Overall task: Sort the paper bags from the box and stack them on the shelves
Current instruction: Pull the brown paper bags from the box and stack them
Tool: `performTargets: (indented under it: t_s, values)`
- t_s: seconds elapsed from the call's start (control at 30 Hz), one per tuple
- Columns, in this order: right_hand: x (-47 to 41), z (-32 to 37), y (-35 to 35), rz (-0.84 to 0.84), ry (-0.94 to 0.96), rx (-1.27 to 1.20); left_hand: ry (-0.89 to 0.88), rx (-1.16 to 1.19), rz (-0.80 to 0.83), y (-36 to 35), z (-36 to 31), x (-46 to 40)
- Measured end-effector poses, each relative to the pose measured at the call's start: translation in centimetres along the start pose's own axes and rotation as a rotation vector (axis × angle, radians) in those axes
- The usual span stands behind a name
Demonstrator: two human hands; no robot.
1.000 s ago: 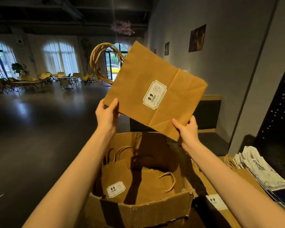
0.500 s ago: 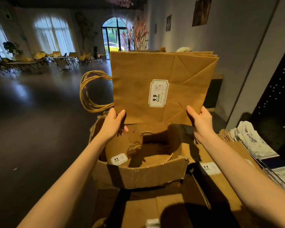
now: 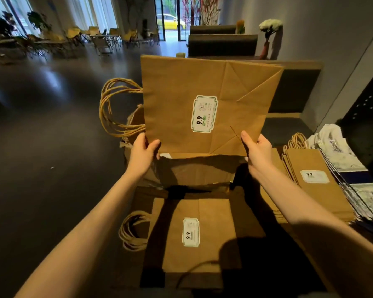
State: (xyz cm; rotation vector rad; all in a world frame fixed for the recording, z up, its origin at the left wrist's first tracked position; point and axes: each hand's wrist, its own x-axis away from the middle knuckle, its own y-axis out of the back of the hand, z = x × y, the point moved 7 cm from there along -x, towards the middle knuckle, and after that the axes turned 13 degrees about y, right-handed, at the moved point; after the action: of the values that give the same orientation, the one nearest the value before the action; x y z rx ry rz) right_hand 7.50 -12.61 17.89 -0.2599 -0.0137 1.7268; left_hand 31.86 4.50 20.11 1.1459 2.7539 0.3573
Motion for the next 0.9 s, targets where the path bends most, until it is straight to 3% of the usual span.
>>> performTargets:
  t_s: [0.23, 0.4, 0.63, 0.83, 0.9]
  values:
    - [5.6, -3.2, 2.3, 0.038, -0.044, -0.018, 0.251, 0.117, -0.101, 1.3, 6.5, 5.7]
    - [9.8, -7.4, 4.4, 0.046, -0.132, -0.008, 0.411, 0.153, -0.046, 0.8, 11.7, 8.9]
    - [15.5, -14.0, 7.1, 0.050, -0.329, 0.093, 0.869, 0.112, 0.079, 0.2, 19.7, 13.6]
    - [17.5, -18.3, 7.4, 0.005, -0.424, 0.223, 0.978, 0.091, 0.019, -0.1, 22.8, 15.5]
    - [17.8, -19.2, 7.1, 0.016, -0.439, 0.283, 0.959, -0.037, -0.033, 0.5, 23.8, 15.6]
